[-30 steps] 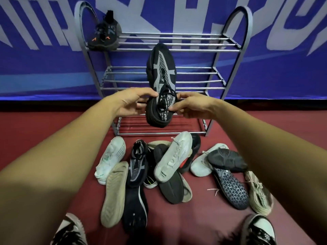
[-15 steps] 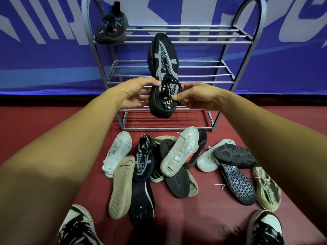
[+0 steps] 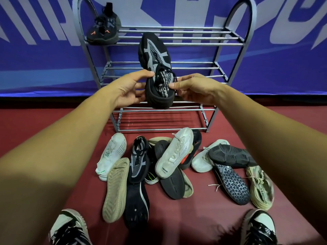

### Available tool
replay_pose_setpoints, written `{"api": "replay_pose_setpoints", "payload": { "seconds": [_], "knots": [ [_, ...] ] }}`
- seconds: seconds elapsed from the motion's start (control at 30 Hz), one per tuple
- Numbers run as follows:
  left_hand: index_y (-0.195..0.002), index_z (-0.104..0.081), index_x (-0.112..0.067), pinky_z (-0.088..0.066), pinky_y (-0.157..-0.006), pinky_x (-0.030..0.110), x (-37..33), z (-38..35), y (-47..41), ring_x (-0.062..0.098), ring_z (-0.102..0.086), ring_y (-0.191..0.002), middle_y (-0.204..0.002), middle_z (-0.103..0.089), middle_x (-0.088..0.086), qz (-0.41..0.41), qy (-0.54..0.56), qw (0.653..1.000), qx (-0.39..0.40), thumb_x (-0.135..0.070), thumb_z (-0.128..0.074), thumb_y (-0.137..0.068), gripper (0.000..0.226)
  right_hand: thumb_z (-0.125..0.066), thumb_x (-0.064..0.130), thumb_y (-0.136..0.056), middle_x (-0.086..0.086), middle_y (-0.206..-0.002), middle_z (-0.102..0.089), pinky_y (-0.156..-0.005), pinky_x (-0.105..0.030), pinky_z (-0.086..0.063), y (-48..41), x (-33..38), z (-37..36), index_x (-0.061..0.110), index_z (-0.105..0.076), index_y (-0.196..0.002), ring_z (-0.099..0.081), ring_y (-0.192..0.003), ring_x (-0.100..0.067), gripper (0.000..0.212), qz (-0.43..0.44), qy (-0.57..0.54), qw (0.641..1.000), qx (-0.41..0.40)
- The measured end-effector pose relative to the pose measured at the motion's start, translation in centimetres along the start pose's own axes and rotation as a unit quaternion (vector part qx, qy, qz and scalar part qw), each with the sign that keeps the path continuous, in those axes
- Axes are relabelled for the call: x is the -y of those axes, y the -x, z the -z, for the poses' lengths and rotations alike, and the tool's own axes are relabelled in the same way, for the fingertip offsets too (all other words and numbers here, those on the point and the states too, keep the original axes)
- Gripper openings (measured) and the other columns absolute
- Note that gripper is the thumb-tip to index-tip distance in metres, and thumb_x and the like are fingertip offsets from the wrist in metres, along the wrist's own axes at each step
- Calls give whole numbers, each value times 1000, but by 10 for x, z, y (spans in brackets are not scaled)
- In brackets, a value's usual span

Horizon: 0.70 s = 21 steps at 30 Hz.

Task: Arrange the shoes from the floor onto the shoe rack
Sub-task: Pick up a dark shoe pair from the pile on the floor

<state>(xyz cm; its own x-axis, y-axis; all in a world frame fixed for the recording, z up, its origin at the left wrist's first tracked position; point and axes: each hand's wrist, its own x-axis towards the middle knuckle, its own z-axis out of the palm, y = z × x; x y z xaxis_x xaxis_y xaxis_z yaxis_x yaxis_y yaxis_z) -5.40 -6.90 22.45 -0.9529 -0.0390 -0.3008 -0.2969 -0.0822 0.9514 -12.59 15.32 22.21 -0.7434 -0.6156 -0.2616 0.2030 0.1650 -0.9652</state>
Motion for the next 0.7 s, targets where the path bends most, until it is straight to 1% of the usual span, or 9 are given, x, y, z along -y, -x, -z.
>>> {"api": "replay_pose_setpoints", "payload": {
  "seconds": [0.1,0.2,0.3,0.4,0.5,0.57,0.63,0.7],
  "knots": [
    [-99,-68,-27,-46,-75,26,-4,-4,-2,12,-61,-80,-95,-71,-2,-20,16,1000,-7,-44,-74,-83,24,-92,22,-64,2,-77,-50,-57,-17,-33,2,7,4,15,-76,-84,-38,-62,-5,26,-2,-31,999,-9],
    [-106,-70,-26,-48,-75,26,-8,-10,-5,12,-62,-80,-101,-70,-2,-38,40,998,-10,-50,-73,-82,34,-85,19,-75,4,-73,-59,-55,-15,-34,3,13,5,16,-73,-80,-46,-59,-3,13,12,-47,999,-22],
    [-109,-69,-26,-46,-73,25,-12,-15,-8,11,-59,-79,-104,-68,-1,-50,52,997,-3,-53,-71,-83,38,-83,21,-79,2,-78,-64,-54,-14,-36,-2,21,3,17,-73,-85,-49,-62,-4,13,34,-63,996,-51],
    [-105,-69,-27,-42,-65,24,-15,-16,-11,11,-56,-74,-98,-69,-3,-55,57,997,-4,-48,-72,-83,31,-83,23,-79,1,-75,-61,-51,-13,-34,-11,26,0,15,-72,-90,-47,-60,-4,17,51,-82,990,-99],
    [-101,-69,-22,-39,-64,25,-21,-17,-18,12,-55,-73,-97,-69,2,-60,79,994,-34,-37,-74,-84,23,-81,20,-82,5,-60,-54,-47,-14,-29,-21,30,-4,13,-71,-86,-39,-51,-4,13,78,-114,982,-132],
    [-95,-67,-20,-36,-61,25,-26,-20,-22,11,-50,-66,-85,-67,1,-66,112,990,-55,-30,-74,-85,15,-79,18,-84,7,-52,-49,-45,-14,-26,-27,36,-10,11,-71,-85,-35,-46,-4,11,100,-132,975,-145],
    [-91,-66,-20,-35,-57,24,-31,-23,-27,9,-48,-61,-74,-64,-1,-68,138,985,-74,-29,-72,-86,12,-77,17,-86,10,-47,-48,-43,-15,-26,-32,42,-15,11,-68,-83,-36,-40,-2,11,118,-137,970,-165],
    [-91,-67,-20,-34,-55,23,-33,-26,-32,9,-49,-61,-74,-63,-1,-66,156,982,-80,-32,-72,-86,14,-75,16,-88,11,-44,-48,-42,-15,-24,-37,48,-19,10,-67,-85,-35,-37,0,10,136,-146,964,-177]
  ]
}}
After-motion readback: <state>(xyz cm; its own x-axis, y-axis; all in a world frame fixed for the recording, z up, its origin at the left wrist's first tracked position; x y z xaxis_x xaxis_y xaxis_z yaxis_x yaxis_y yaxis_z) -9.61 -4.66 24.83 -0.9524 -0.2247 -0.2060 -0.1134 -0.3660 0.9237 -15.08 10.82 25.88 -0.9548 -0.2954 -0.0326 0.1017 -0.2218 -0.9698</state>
